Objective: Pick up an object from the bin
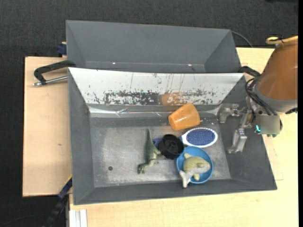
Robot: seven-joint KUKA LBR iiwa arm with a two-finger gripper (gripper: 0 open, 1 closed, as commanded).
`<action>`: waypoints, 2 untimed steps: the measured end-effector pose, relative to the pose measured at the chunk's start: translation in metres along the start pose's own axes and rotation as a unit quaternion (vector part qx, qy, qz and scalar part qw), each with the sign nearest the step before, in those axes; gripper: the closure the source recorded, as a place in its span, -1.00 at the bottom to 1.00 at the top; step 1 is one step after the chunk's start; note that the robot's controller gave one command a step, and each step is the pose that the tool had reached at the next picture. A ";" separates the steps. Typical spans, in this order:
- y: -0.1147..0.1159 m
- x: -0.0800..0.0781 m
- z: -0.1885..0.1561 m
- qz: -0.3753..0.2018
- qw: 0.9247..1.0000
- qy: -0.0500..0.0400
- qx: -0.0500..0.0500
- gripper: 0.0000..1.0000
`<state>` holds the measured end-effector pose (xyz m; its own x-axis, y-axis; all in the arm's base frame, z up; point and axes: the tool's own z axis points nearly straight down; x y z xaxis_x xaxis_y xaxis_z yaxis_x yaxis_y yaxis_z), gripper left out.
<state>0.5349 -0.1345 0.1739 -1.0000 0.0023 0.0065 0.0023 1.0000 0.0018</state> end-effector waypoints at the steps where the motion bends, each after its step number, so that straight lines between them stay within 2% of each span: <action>1: 0.023 -0.019 0.107 -0.028 1.000 -0.001 -0.001 -1.00; 2: 0.054 -0.012 0.103 0.022 1.000 -0.003 0.000 -1.00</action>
Offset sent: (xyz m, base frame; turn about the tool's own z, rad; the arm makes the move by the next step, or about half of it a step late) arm 0.0191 0.0216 -0.1037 -0.0555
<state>0.5465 -0.0804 0.0711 -0.9989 0.0462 -0.0004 0.0462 0.9989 0.0016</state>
